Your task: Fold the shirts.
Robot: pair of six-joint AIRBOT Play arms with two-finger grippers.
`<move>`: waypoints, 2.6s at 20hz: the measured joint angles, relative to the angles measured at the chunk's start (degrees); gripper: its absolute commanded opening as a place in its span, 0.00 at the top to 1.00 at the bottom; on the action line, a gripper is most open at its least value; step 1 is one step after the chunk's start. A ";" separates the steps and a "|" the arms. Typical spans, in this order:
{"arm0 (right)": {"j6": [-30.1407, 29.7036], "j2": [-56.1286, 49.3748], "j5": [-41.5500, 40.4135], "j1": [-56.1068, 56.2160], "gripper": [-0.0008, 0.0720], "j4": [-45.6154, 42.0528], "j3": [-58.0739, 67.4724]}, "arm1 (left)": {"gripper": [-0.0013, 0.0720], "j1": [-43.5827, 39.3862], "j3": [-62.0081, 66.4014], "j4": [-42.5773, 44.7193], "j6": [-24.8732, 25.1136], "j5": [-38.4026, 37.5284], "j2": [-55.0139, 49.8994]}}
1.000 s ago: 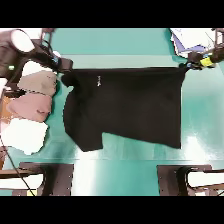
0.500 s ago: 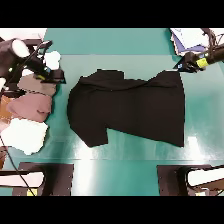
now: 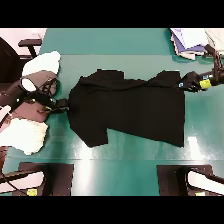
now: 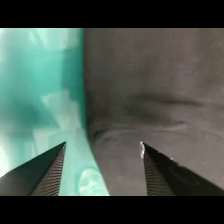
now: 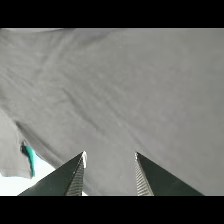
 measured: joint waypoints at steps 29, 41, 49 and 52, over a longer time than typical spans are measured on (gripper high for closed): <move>4.85 7.15 -2.60 -11.63 0.96 -15.30 -40.98 | 0.95 -5.11 1.27 -2.80 0.98 2.97 7.32; 5.66 27.56 -3.85 -5.95 0.96 -15.26 10.03 | 0.95 -5.20 40.57 2.36 -1.11 -0.22 31.41; 7.23 30.27 -3.65 -13.18 0.96 -15.26 42.91 | 0.95 -5.20 69.90 2.69 -5.73 1.66 33.33; 8.57 28.50 -1.62 -14.51 0.96 -15.06 45.38 | 0.95 -5.20 69.00 2.93 -6.60 -0.13 32.98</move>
